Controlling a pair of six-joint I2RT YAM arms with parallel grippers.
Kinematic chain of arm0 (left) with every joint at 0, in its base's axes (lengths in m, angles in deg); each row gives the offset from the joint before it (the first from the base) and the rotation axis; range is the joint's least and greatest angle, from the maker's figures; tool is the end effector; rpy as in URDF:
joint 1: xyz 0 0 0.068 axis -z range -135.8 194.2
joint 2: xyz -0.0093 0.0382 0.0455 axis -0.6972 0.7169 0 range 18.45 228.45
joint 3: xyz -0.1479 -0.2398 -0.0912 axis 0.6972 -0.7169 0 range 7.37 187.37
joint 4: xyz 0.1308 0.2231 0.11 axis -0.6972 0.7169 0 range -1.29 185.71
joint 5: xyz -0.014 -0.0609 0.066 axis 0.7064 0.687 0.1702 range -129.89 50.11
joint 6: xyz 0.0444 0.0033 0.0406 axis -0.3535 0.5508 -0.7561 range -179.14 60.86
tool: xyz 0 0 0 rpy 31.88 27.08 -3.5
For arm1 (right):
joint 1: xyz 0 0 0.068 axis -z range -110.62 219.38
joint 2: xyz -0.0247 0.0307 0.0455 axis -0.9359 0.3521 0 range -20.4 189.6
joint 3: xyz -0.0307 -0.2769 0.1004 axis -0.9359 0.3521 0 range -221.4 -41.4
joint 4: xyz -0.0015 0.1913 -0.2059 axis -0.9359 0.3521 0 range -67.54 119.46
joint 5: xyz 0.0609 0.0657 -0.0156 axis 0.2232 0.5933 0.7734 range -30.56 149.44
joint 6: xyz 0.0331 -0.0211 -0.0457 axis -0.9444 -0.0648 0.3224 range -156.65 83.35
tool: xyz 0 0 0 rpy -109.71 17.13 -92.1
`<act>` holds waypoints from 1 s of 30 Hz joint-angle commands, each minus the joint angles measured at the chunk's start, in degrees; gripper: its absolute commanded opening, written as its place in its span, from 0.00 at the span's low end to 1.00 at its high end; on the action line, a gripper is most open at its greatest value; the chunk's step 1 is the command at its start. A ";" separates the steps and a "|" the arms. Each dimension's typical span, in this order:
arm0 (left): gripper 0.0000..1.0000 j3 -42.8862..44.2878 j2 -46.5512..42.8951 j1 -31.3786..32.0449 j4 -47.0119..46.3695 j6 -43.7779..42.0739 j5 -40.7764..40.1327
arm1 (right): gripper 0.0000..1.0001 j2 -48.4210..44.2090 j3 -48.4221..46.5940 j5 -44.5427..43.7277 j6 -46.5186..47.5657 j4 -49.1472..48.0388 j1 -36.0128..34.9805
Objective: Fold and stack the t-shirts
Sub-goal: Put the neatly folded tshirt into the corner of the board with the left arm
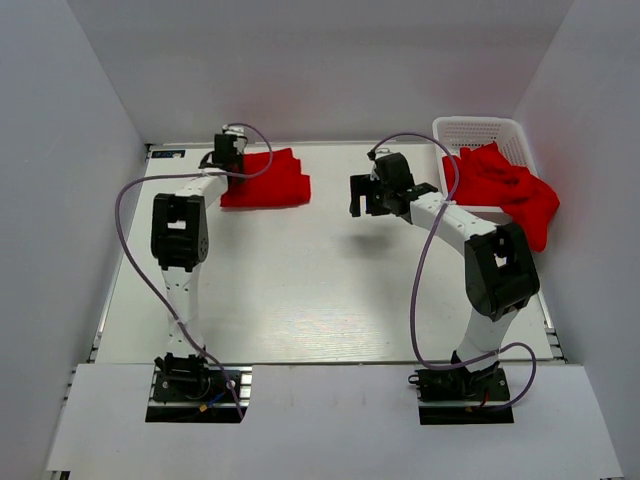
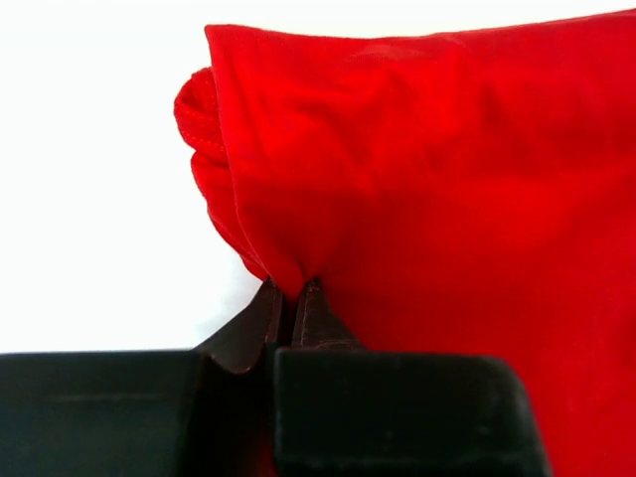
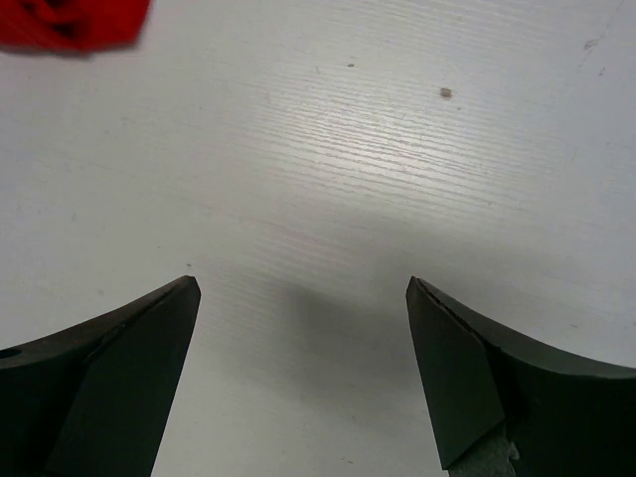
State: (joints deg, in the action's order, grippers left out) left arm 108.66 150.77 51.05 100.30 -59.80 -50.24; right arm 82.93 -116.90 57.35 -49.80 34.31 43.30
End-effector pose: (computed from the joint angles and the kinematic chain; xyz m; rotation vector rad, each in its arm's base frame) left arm 0.5562 -0.0588 0.1611 0.0595 2.3038 0.1538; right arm 0.3966 0.1925 0.2471 -0.2378 2.2708 0.3206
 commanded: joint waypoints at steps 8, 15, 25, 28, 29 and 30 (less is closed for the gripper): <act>0.00 12.16 6.11 -11.59 0.80 -12.42 -2.57 | 0.90 0.81 -4.81 -4.68 2.16 1.93 0.33; 0.00 19.11 11.21 -14.84 -1.83 -19.72 -3.45 | 0.90 6.09 -10.26 -4.07 2.86 4.13 0.33; 0.00 28.51 17.53 -17.66 -5.44 -22.88 -5.03 | 0.90 9.43 -13.44 -4.24 4.01 6.95 0.33; 0.00 31.58 19.12 -18.19 -6.67 -22.89 -8.10 | 0.90 9.79 -14.06 -5.03 4.01 7.56 0.33; 0.02 32.29 19.12 -18.19 -6.67 -23.41 -8.63 | 0.90 9.87 -14.14 -5.12 4.01 7.57 0.33; 0.16 32.30 19.65 -18.71 -6.15 -23.42 -8.64 | 0.90 9.96 -14.14 -5.12 4.09 7.65 0.25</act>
State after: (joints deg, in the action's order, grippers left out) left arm 137.64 171.20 33.24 96.57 -81.90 -55.92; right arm 92.63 -128.33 53.35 -46.61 41.07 43.45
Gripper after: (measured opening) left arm 0.150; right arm 0.904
